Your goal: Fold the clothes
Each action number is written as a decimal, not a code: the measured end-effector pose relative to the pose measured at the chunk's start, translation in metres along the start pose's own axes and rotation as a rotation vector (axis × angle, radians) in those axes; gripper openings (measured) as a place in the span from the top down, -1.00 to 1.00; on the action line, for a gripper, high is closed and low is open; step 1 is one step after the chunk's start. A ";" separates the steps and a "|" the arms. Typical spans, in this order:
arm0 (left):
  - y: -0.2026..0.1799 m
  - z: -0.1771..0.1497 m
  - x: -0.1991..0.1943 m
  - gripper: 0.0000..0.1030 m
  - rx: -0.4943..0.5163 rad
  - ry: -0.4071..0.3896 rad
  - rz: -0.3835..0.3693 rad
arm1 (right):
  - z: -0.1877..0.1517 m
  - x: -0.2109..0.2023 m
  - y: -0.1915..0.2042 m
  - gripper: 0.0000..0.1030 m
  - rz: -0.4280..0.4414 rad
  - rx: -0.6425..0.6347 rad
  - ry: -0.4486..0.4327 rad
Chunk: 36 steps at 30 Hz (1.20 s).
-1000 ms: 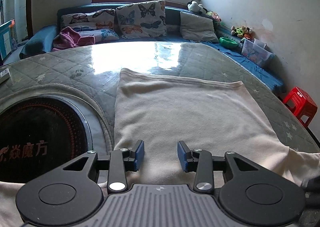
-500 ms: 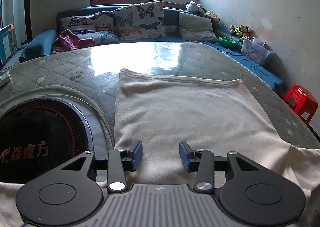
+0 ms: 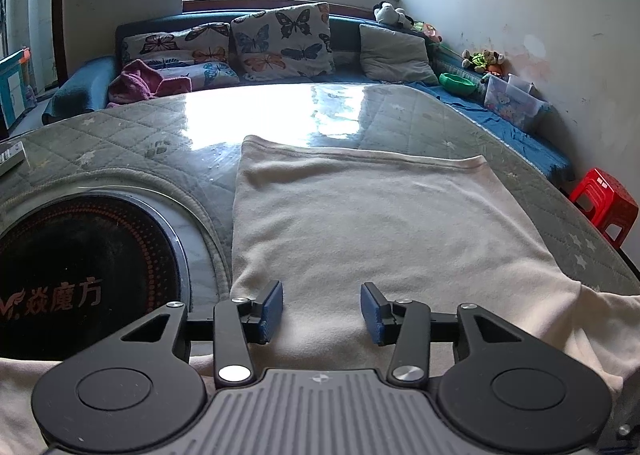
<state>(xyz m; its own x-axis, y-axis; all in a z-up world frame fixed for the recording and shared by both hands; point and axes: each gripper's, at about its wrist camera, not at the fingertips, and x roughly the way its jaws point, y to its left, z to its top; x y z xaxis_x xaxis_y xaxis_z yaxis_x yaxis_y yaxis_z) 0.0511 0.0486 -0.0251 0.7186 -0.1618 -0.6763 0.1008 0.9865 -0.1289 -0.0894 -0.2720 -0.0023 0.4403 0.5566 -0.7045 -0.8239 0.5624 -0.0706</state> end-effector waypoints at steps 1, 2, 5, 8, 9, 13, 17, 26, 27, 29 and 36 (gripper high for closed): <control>0.000 0.000 0.000 0.06 -0.002 -0.002 -0.001 | -0.001 -0.003 0.001 0.95 -0.005 0.003 -0.006; 0.000 -0.001 0.000 0.06 -0.001 -0.003 -0.001 | -0.001 -0.005 0.001 0.96 -0.007 0.005 -0.011; 0.001 -0.001 0.000 0.06 -0.001 -0.006 -0.001 | 0.001 -0.011 0.001 0.97 -0.001 0.006 -0.023; 0.000 -0.001 0.001 0.05 0.001 -0.009 0.004 | 0.002 -0.017 0.001 0.97 0.006 0.007 -0.035; -0.001 -0.002 0.000 0.05 0.004 -0.009 0.006 | 0.003 -0.019 0.001 0.97 0.008 0.007 -0.039; -0.005 -0.006 -0.014 0.09 0.025 -0.017 -0.011 | 0.005 -0.026 0.001 0.93 0.016 0.009 -0.056; -0.018 -0.015 -0.034 0.09 0.082 -0.048 -0.054 | 0.017 -0.016 -0.008 0.82 -0.012 0.013 -0.079; -0.044 -0.060 -0.064 0.15 0.249 -0.039 -0.134 | -0.001 -0.004 -0.006 0.62 0.048 0.049 -0.022; -0.047 -0.065 -0.065 0.15 0.272 -0.035 -0.132 | -0.002 -0.009 -0.009 0.57 0.052 0.063 -0.028; -0.048 -0.069 -0.065 0.15 0.299 -0.032 -0.128 | -0.003 -0.020 -0.018 0.57 0.023 0.092 -0.060; -0.051 -0.071 -0.068 0.17 0.347 -0.022 -0.125 | -0.019 -0.023 -0.080 0.52 -0.177 0.259 -0.089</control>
